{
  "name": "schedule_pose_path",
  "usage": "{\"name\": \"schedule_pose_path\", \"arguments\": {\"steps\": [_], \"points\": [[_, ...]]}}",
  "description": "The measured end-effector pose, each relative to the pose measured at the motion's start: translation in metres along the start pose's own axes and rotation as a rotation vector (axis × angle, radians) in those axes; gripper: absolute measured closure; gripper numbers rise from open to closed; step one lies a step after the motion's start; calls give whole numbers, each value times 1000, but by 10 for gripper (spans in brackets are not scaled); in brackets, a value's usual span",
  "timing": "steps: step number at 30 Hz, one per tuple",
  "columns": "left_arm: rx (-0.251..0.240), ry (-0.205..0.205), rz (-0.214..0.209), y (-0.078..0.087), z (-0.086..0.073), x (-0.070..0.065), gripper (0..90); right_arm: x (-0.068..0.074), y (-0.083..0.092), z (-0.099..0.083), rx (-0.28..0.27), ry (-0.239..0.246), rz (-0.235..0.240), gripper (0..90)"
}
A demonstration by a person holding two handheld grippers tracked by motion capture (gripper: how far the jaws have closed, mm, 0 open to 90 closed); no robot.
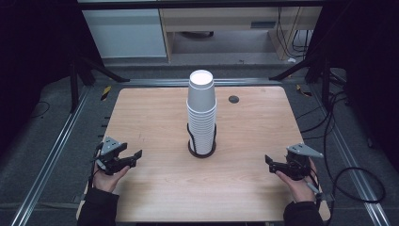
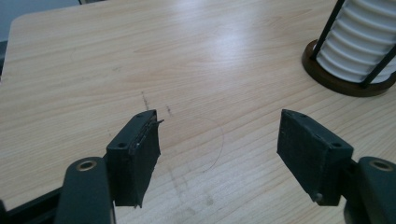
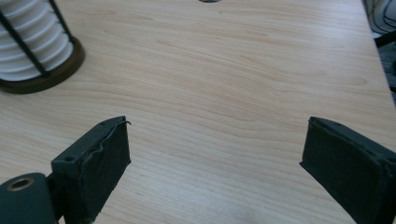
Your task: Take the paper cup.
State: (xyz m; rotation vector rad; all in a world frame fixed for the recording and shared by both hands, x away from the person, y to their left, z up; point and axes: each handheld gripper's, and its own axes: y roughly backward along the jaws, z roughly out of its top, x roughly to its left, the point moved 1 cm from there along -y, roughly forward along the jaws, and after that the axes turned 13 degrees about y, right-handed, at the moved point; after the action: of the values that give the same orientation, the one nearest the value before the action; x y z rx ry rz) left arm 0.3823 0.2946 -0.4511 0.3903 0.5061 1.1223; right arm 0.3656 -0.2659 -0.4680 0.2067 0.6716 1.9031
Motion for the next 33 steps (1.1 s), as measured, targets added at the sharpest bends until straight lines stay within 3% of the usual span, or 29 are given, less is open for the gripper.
{"name": "schedule_pose_path", "arguments": {"steps": [6, 11, 17, 24, 26, 27, 30, 33], "points": [[6, 7, -18, 2, 2, -5, 310, 10, 0, 16, -43, 18, 46, 74], [16, -18, -30, 0, 5, -9, 271, 14, 9, 35, -96, 33, 61, 76], [18, -29, -41, -5, 8, -16, 200, 13, 27, 80, -216, 58, 84, 61], [20, -22, -63, -8, 10, -15, 180, 22, 30, 125, -301, 87, 102, 56], [21, -21, -63, -8, 10, -15, 171, 24, 29, 129, -303, 91, 109, 54], [29, -17, -67, -9, 10, -14, 166, 31, 29, 144, -319, 101, 125, 53], [28, -14, -71, -9, 10, -14, 157, 40, 31, 161, -346, 125, 139, 52], [28, -16, -72, -9, 10, -15, 152, 49, 33, 178, -387, 122, 184, 50]]}}
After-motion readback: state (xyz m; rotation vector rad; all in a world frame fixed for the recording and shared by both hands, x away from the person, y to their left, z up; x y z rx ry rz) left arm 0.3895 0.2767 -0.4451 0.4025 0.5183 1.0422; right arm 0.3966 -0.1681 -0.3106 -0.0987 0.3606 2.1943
